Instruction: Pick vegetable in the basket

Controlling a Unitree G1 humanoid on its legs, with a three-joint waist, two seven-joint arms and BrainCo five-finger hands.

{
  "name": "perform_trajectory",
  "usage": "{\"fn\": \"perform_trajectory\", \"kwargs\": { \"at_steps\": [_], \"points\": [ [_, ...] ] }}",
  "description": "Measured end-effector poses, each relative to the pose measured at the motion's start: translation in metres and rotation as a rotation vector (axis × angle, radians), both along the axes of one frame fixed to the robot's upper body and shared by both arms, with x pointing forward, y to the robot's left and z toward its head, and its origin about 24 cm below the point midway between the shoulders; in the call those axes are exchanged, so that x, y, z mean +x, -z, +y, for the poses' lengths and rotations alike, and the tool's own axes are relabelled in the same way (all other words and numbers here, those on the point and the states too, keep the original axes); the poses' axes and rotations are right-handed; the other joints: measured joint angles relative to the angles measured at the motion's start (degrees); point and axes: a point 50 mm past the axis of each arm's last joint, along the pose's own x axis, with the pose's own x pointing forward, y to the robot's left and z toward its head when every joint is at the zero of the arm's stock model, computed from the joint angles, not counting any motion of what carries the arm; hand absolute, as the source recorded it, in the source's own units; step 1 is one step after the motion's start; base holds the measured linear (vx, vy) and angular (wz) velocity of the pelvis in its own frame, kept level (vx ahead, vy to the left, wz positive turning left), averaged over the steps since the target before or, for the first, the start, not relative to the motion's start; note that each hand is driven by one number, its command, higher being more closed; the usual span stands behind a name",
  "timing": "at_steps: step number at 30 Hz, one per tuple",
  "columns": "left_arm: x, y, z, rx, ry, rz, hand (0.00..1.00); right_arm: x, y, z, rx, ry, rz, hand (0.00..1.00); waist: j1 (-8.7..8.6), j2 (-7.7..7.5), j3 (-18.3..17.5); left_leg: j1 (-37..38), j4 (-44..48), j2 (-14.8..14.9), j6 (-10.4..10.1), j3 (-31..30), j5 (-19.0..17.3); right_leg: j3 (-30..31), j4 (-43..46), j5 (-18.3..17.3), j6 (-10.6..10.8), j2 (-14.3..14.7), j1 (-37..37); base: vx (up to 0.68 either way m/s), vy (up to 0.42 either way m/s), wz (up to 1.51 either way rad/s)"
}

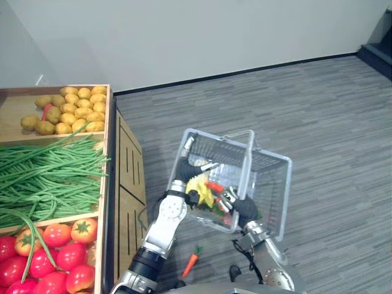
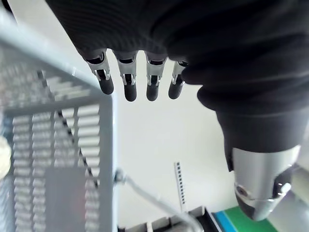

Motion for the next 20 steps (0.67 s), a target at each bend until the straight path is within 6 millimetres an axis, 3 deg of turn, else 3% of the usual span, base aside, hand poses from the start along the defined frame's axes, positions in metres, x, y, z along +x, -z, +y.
{"fn": "perform_trajectory", "kwargs": {
  "at_steps": [5,9,11,20],
  "points": [
    [-0.017,0.014,0.020,-0.102,-0.054,0.065,0.00,-0.003,0.006,-0.043,-0.165,0.206,0.041,1.00,1.18,0.06,0.0,0.0,-0.3,0.0,0.0,-0.9,0.0,-1.1,0.0,-0.1,0.2,-0.1,0.3,0.00,-0.010,0.07],
    [-0.033,0.031,0.035,-0.139,-0.100,0.140,0.00,-0.010,0.025,-0.062,-0.272,0.276,0.141,1.00,1.39,0.14,0.1,-0.2,-0.2,0.0,0.0,-1.6,0.0,-1.9,0.0,-0.2,0.2,-0.1,0.6,-0.02,-0.023,0.10],
    [-0.038,0.037,0.040,-0.153,-0.106,0.169,0.00,-0.013,0.032,-0.067,-0.305,0.291,0.177,1.00,1.39,0.21,0.1,-0.2,-0.2,0.0,0.0,-1.8,0.0,-2.0,0.0,-0.2,0.2,-0.1,0.5,-0.03,-0.017,0.04],
    [-0.079,0.114,0.062,-0.145,-0.127,0.535,0.00,-0.045,0.095,-0.082,-0.485,0.244,0.500,1.00,3.21,0.74,0.1,-1.6,0.8,-0.1,0.0,-3.6,0.0,-4.0,0.2,-0.7,0.1,-0.8,0.4,-0.04,-0.018,0.09]
  ]
}}
